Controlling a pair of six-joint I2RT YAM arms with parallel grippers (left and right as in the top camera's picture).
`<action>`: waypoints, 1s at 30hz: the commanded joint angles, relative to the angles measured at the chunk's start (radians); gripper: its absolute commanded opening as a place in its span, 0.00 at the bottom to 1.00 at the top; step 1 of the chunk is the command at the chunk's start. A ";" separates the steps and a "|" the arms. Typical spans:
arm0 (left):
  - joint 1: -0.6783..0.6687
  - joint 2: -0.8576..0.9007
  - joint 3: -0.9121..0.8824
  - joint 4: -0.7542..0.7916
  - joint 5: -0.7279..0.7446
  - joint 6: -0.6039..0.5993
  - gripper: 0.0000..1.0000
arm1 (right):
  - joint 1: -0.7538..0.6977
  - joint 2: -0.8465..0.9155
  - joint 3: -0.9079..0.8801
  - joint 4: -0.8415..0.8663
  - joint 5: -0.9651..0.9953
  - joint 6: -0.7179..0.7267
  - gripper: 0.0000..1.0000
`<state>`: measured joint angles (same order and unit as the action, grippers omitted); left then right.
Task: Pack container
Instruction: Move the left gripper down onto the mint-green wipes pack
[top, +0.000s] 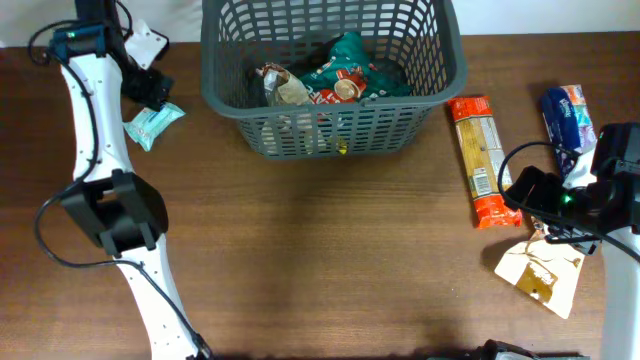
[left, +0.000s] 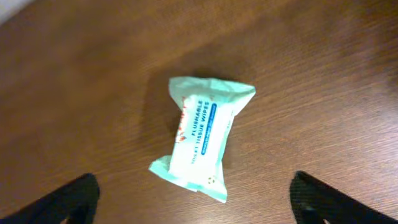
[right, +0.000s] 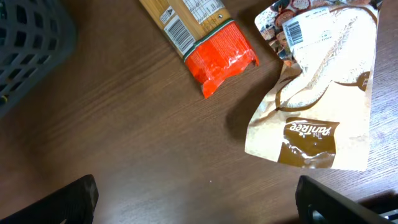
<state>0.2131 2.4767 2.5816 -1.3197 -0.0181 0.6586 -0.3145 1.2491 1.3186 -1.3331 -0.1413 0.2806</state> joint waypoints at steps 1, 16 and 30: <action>0.025 0.046 -0.002 -0.016 0.029 0.012 0.93 | -0.006 -0.003 0.023 -0.003 -0.010 -0.001 0.99; 0.084 0.191 -0.003 -0.027 0.138 0.047 0.89 | -0.006 -0.003 0.023 -0.021 -0.027 -0.002 0.99; 0.082 0.260 0.000 -0.043 0.138 0.023 0.36 | -0.006 -0.003 0.023 -0.022 -0.095 -0.002 0.99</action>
<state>0.2943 2.7167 2.5816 -1.3571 0.1005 0.6922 -0.3145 1.2491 1.3186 -1.3544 -0.2119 0.2806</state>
